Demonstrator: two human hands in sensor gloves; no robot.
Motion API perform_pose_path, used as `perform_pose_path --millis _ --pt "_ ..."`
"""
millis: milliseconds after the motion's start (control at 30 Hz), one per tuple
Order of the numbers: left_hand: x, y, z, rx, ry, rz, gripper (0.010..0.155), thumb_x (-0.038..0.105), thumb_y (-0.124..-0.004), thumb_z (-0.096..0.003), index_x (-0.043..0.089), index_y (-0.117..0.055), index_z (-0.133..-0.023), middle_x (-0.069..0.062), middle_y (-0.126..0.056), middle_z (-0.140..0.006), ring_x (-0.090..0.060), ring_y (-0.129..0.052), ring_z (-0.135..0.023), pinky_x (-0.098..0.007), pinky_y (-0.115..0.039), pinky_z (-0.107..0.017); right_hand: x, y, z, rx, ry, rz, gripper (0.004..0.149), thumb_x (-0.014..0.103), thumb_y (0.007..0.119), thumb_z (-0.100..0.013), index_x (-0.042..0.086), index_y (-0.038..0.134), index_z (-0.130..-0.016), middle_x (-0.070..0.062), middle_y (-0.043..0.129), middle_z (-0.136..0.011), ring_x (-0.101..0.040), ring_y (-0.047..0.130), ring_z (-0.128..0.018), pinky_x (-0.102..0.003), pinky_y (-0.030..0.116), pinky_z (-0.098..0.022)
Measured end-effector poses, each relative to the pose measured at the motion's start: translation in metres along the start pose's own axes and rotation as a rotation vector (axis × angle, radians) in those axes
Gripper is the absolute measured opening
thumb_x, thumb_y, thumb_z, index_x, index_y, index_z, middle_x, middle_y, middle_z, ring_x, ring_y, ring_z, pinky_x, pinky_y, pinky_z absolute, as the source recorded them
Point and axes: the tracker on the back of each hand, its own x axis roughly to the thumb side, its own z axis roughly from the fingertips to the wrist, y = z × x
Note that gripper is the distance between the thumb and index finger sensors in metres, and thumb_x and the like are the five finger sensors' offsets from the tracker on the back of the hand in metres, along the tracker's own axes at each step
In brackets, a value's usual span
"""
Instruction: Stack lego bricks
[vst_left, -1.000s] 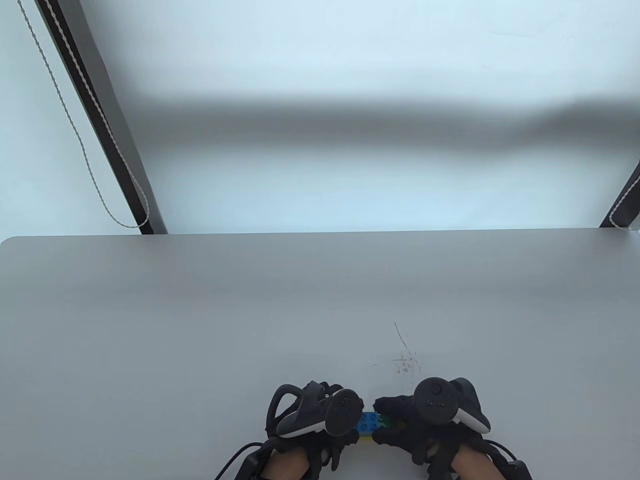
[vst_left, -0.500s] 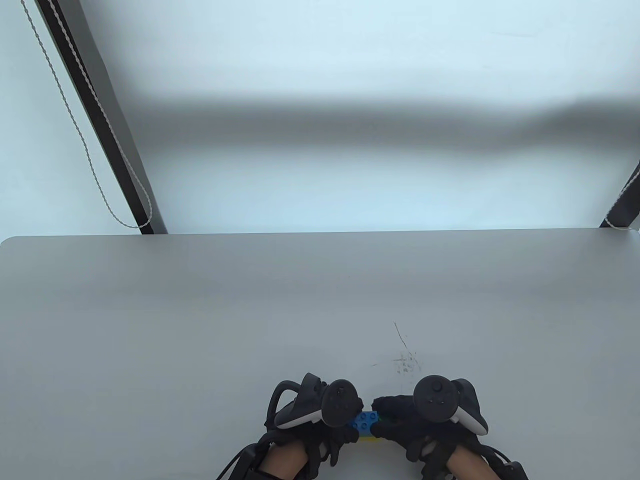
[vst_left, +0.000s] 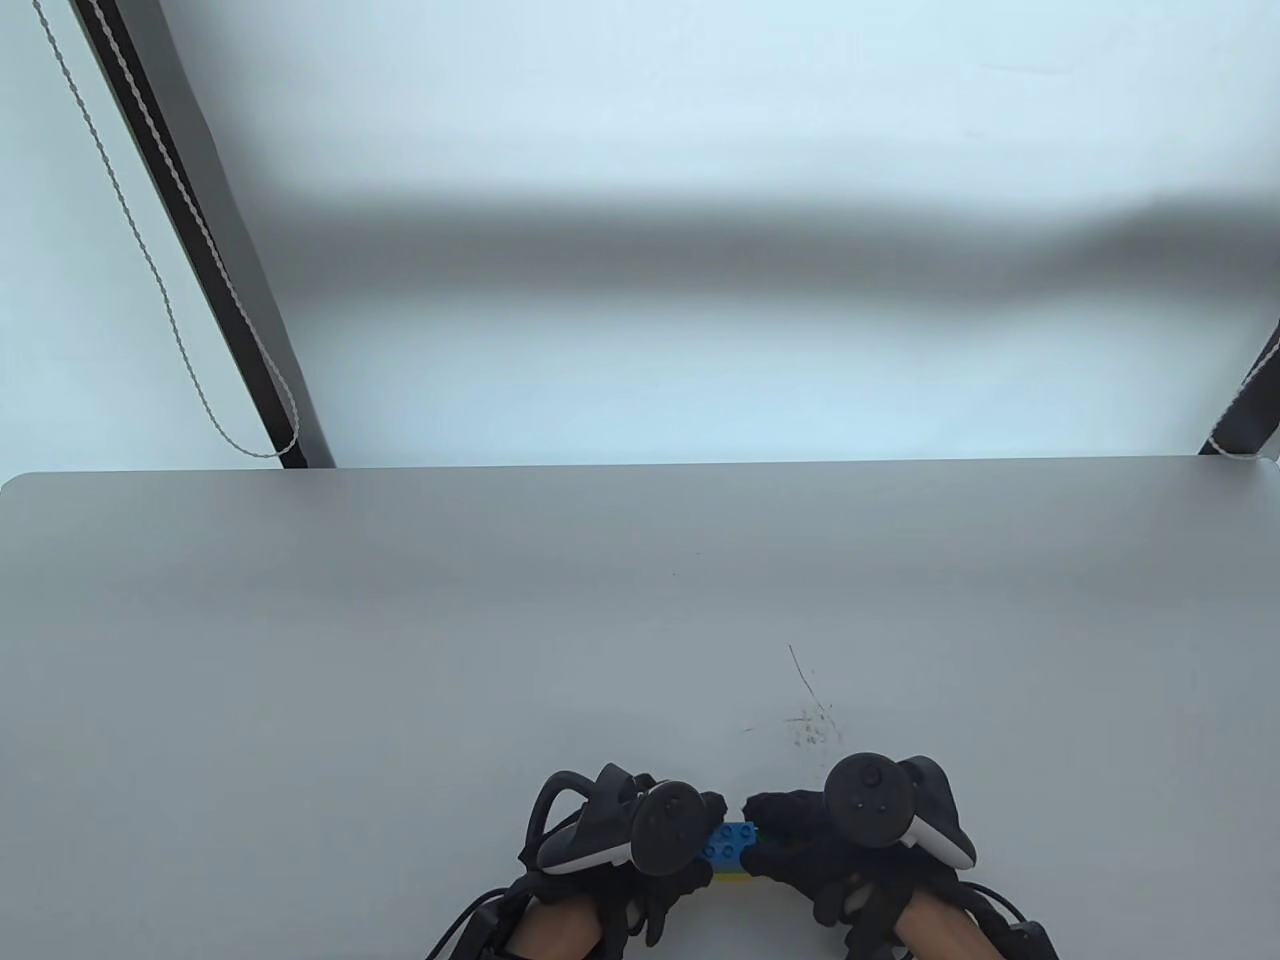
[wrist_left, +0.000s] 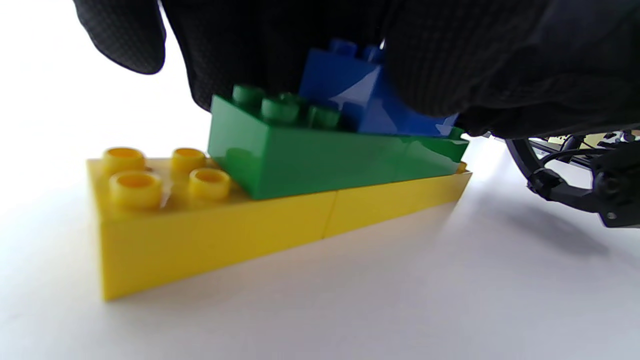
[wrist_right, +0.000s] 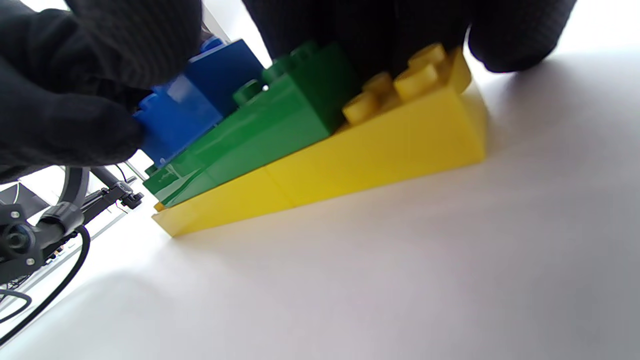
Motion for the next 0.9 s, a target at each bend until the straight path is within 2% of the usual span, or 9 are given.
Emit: perform_pose_path --millis 267,567,900 --pt "-0.007 0.014 0.012 0.013 0.044 0.006 0.067 0.052 -0.082 -0.0379 0.026 -0.068 -0.098 -0.005 -0.078 -0.102 -0.032 -0.078 -0.092 -0.061 -0.064 -0.068 0.010 -0.009 0.004 -0.032 -0.039 0.074 0.069 0.056 0.080 -0.034 0.013 0.075 -0.088 -0.014 0.088 -0.086 -0.041 0.087 -0.074 -0.062 0.070 -0.055" --pt "-0.019 0.029 0.023 0.019 0.092 0.024 0.068 0.054 -0.078 -0.0397 0.027 -0.064 -0.101 -0.007 -0.069 -0.108 -0.035 -0.069 -0.097 -0.063 -0.059 -0.069 0.018 -0.031 0.018 -0.138 -0.066 0.152 0.070 0.055 0.080 -0.034 0.013 0.073 -0.089 -0.015 0.086 -0.088 -0.042 0.085 -0.076 -0.065 0.067 -0.058" --pt "-0.044 0.038 0.032 0.051 0.174 0.087 0.070 0.053 -0.076 -0.0408 0.028 -0.058 -0.103 -0.009 -0.062 -0.112 -0.037 -0.062 -0.101 -0.064 -0.055 -0.071 0.010 -0.053 0.031 -0.236 -0.041 0.145 0.071 0.055 0.078 -0.036 0.013 0.069 -0.092 -0.016 0.082 -0.092 -0.043 0.082 -0.080 -0.068 0.062 -0.059"
